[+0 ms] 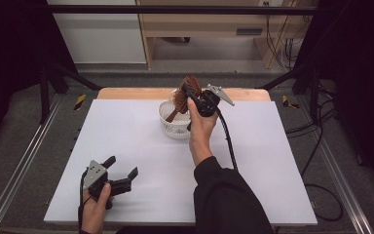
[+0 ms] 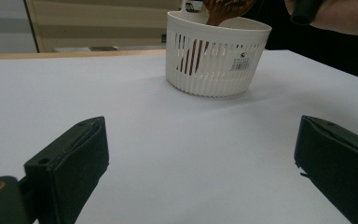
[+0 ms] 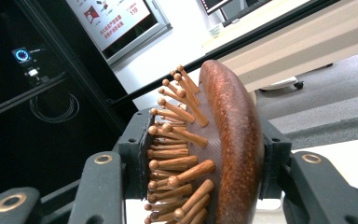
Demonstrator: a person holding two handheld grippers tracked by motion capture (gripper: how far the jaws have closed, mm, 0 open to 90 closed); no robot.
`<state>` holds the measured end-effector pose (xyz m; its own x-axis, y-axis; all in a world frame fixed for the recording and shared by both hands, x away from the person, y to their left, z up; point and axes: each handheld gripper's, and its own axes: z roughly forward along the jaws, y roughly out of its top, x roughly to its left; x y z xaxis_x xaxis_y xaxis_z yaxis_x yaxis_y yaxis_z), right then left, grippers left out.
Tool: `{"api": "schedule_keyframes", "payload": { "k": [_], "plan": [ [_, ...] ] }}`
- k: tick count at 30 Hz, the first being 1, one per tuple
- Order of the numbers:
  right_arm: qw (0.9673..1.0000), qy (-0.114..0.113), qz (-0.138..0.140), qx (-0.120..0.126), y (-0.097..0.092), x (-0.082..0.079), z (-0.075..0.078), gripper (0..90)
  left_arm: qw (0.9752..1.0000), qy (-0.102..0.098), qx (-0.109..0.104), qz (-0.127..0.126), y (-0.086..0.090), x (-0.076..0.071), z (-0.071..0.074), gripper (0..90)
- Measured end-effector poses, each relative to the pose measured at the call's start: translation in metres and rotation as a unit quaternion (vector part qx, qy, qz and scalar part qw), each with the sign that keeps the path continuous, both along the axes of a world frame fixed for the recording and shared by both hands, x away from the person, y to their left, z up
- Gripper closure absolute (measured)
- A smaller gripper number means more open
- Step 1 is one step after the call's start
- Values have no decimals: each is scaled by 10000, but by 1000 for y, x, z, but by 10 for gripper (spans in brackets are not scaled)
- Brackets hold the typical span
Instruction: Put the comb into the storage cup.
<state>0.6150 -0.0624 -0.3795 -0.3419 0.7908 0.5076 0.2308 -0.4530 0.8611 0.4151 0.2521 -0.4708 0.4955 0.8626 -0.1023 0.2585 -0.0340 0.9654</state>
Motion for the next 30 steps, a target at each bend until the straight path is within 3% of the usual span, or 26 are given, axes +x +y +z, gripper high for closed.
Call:
{"api": "schedule_keyframes", "payload": {
  "k": [30],
  "plan": [
    [9999, 22, 128, -80, -7, -13, -14, 491, 9999, 13, 110, -96, -4, 0, -1, 29]
  ]
}}
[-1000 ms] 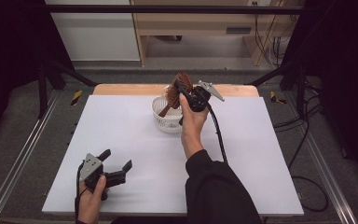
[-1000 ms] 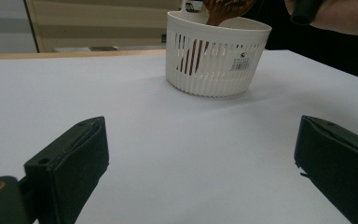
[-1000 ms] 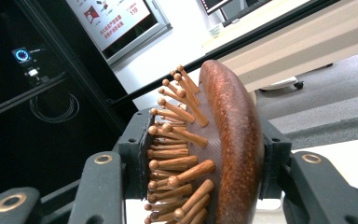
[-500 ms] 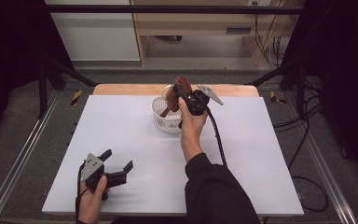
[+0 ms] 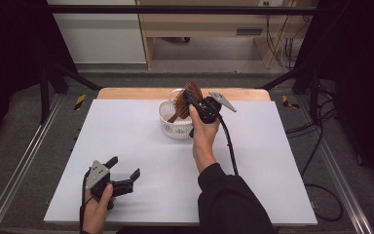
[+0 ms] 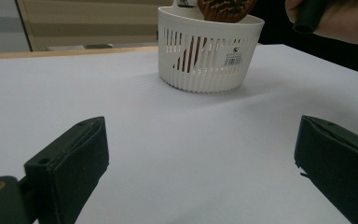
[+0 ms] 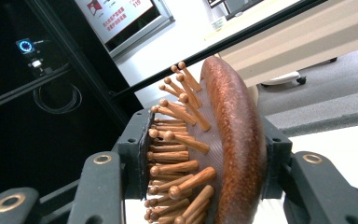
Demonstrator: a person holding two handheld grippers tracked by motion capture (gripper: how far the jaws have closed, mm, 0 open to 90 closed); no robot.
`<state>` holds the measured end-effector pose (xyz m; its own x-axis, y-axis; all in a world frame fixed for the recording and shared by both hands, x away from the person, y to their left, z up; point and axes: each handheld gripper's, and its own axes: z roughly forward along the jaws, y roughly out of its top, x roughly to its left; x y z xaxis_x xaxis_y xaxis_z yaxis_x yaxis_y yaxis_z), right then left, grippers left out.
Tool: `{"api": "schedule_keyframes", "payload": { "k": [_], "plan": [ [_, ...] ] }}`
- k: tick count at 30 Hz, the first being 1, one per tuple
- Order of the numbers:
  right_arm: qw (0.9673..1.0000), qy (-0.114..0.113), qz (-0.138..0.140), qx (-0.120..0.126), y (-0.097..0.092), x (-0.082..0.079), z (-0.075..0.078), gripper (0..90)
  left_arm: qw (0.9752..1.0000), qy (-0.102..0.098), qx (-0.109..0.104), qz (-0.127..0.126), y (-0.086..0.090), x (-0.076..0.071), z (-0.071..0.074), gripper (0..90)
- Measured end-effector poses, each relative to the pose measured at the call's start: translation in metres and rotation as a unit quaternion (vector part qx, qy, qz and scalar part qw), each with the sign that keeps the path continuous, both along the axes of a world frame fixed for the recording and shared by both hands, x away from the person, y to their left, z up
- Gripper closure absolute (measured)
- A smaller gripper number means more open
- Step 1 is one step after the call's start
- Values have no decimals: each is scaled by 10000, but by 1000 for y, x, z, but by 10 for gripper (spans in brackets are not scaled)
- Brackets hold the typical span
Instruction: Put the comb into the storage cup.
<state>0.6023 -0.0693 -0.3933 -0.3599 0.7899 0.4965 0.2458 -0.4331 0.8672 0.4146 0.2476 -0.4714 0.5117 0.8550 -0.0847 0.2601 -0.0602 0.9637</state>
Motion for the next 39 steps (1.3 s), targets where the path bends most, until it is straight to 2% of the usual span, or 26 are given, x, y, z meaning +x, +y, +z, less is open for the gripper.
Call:
{"api": "schedule_keyframes", "payload": {
  "k": [7, 15, 24, 30, 39],
  "plan": [
    [9999, 49, 79, -74, -4, 0, 0, 488, 10000, 3, 13, -13, 0, 0, 0, 29],
    [9994, 79, 163, -278, -8, 1, 1, 475, 10000, 10, 16, -17, -1, 0, 0, 29],
    [9976, 135, 282, -625, -16, 4, -1, 449, 10000, 14, 22, -23, -1, 0, 0, 29],
    [9963, 183, 427, -723, -22, 6, -1, 438, 10000, 16, 34, -35, -1, 0, 0, 29],
    [9951, 233, 434, -854, -33, 7, -3, 413, 10000, 38, 12, -76, -2, 0, -1, 29]
  ]
}}
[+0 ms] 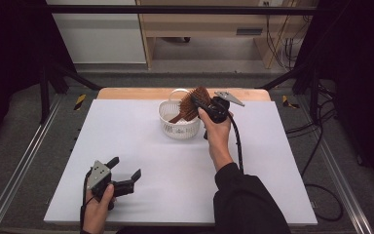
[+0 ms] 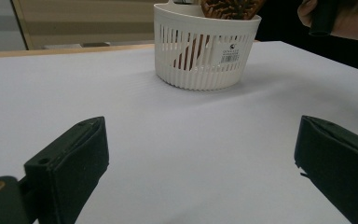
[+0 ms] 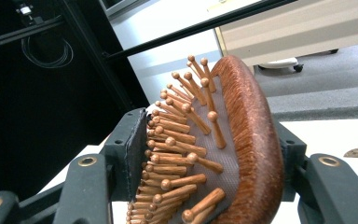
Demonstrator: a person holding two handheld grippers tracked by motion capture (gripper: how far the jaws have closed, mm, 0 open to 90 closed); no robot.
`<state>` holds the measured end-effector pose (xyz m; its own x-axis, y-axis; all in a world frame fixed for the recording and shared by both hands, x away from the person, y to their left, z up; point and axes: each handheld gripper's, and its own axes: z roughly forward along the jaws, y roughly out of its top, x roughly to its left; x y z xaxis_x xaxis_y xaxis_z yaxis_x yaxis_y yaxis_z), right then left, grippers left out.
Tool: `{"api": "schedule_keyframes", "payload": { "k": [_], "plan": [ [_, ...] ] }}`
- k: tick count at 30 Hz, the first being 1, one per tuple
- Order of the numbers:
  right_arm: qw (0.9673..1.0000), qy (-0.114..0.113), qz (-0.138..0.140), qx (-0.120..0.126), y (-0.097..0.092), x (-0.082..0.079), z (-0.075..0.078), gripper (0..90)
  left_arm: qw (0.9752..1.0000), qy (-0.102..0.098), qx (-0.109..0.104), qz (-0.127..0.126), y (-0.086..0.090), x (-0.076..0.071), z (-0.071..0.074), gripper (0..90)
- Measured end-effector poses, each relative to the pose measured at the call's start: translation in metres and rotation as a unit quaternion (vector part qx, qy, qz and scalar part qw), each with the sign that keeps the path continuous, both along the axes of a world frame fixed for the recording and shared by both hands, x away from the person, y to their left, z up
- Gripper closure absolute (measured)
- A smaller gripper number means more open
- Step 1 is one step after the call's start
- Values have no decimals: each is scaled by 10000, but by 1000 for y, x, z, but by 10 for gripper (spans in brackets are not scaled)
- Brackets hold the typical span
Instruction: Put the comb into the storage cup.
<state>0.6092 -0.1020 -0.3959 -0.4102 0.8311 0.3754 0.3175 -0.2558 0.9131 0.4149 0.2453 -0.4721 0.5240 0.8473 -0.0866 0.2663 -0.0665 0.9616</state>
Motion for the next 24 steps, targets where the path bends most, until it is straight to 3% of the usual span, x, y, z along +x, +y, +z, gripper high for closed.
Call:
{"api": "schedule_keyframes", "payload": {
  "k": [24],
  "plan": [
    [9998, 194, -58, -8, -14, 4, -9, 386, 10000, 4, 3, -3, 0, 0, 0, 29]
  ]
}}
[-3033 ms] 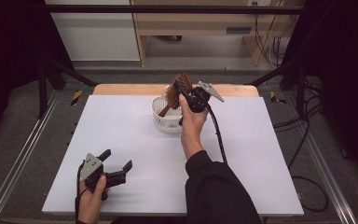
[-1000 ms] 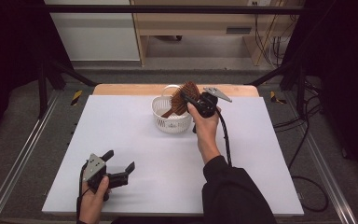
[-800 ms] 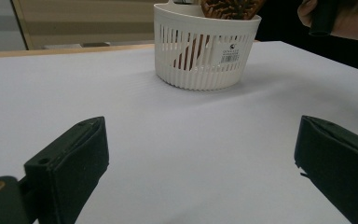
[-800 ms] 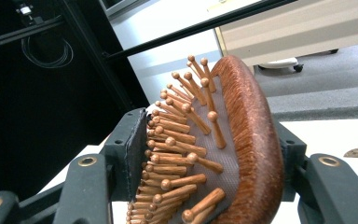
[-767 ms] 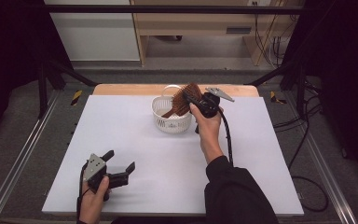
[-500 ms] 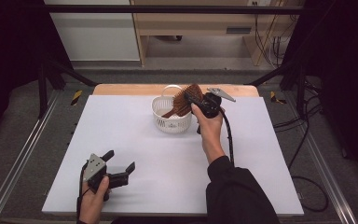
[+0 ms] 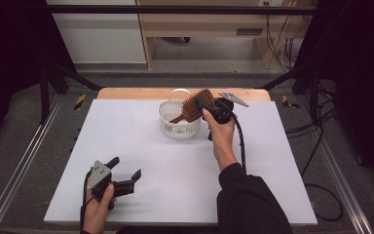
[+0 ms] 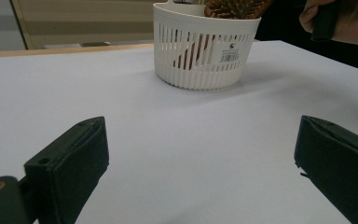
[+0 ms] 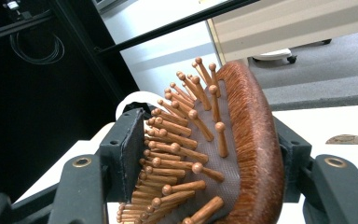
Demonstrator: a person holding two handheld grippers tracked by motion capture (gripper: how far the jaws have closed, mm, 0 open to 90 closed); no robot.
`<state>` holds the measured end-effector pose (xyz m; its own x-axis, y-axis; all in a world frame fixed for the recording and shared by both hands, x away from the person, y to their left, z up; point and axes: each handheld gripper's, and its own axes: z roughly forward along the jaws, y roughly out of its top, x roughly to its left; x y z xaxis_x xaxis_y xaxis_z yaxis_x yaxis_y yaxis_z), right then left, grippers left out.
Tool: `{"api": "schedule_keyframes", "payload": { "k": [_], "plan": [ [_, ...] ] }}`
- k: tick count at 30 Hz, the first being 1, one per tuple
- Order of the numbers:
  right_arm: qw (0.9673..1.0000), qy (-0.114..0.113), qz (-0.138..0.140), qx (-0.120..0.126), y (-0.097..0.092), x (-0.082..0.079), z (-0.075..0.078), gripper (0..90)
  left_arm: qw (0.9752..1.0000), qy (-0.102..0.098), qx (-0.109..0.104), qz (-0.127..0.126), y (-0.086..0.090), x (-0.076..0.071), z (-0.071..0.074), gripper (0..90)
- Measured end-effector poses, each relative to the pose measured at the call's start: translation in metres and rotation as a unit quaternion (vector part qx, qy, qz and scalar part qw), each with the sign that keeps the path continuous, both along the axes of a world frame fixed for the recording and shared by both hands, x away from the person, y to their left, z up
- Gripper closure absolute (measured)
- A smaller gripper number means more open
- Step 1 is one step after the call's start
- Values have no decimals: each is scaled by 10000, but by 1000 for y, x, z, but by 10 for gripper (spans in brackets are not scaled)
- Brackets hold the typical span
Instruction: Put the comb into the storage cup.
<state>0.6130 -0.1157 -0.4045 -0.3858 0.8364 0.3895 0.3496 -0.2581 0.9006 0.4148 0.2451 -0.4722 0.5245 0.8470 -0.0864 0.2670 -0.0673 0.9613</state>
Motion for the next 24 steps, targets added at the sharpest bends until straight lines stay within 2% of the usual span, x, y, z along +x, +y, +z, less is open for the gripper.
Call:
{"api": "schedule_keyframes", "payload": {
  "k": [10, 24],
  "plan": [
    [10000, 48, -58, 18, -1, 2, -1, 374, 10000, -1, -2, -6, 0, 0, 0, 29],
    [9997, 99, -201, -137, -5, 5, -2, 343, 10000, 2, 16, 13, 0, 0, 0, 29]
  ]
}}
